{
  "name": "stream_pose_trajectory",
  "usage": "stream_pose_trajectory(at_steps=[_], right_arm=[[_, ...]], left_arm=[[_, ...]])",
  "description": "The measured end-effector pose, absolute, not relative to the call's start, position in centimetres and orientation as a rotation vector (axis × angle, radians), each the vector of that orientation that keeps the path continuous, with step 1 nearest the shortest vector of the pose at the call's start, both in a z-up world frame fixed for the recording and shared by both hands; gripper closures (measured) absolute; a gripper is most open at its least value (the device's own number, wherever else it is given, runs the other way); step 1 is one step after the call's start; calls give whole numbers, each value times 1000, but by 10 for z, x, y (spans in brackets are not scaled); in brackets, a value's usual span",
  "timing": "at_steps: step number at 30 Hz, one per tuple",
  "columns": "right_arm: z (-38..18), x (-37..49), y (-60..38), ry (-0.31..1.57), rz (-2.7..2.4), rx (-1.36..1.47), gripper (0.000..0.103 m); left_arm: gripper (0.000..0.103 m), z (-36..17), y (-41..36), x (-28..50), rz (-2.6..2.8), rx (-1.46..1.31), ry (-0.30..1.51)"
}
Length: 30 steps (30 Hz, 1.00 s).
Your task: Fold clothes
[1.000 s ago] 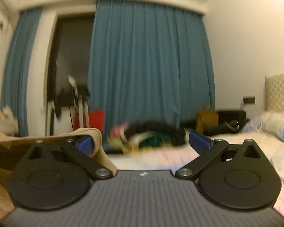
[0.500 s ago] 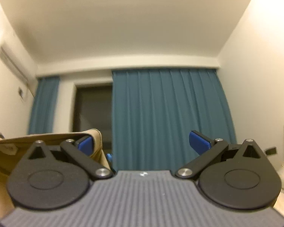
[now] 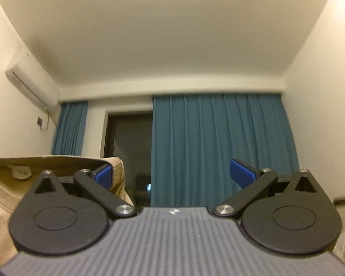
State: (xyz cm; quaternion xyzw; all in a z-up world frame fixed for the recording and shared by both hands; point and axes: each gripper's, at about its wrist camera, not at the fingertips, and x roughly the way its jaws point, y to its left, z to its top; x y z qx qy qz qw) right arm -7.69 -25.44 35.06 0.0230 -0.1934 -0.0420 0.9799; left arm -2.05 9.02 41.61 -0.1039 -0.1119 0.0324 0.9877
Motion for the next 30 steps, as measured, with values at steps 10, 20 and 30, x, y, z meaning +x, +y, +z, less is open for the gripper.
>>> stream_pose_trajectory(at_steps=[10, 20, 30], right_arm=[[259, 78, -268, -168, -150, 57, 0], [110, 315, -287, 20, -255, 41, 0], [-77, 503, -304, 462, -231, 18, 0]], left_arm=[[0, 326, 76, 165, 121, -164, -56], [0, 148, 48, 451, 157, -174, 248], [5, -55, 50, 612, 47, -161, 690]])
